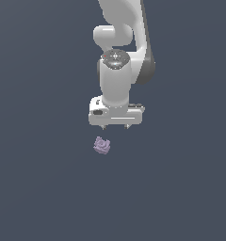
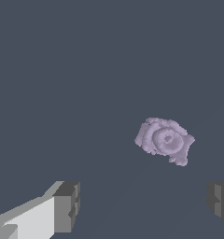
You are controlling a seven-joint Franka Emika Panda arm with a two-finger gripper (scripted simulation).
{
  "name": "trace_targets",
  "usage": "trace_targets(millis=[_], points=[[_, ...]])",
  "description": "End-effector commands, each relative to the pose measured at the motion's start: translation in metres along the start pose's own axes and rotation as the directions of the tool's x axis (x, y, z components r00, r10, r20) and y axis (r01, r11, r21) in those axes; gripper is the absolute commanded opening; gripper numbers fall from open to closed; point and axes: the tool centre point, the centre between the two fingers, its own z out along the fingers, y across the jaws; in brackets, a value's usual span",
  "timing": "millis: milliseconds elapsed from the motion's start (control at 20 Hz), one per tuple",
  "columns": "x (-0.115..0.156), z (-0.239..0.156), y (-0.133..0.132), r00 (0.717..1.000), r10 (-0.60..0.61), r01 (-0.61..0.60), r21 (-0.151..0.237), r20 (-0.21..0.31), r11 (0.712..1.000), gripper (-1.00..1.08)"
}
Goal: Pick up the object and move it to a goal position.
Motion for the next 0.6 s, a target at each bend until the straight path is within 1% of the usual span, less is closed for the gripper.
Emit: trace_targets(millis=[0, 400, 550], points=[[0.0, 0.0, 0.0, 1.0, 0.0, 0.0, 0.0, 0.0, 1.0, 1.0], [0.008, -0.016, -0.011, 0.998, -0.059, 0.058, -0.009, -0.02, 0.998, 1.0], [0.008, -0.018, -0.012, 0.998, -0.061, 0.06, -0.01, -0.021, 0.998, 1.0]])
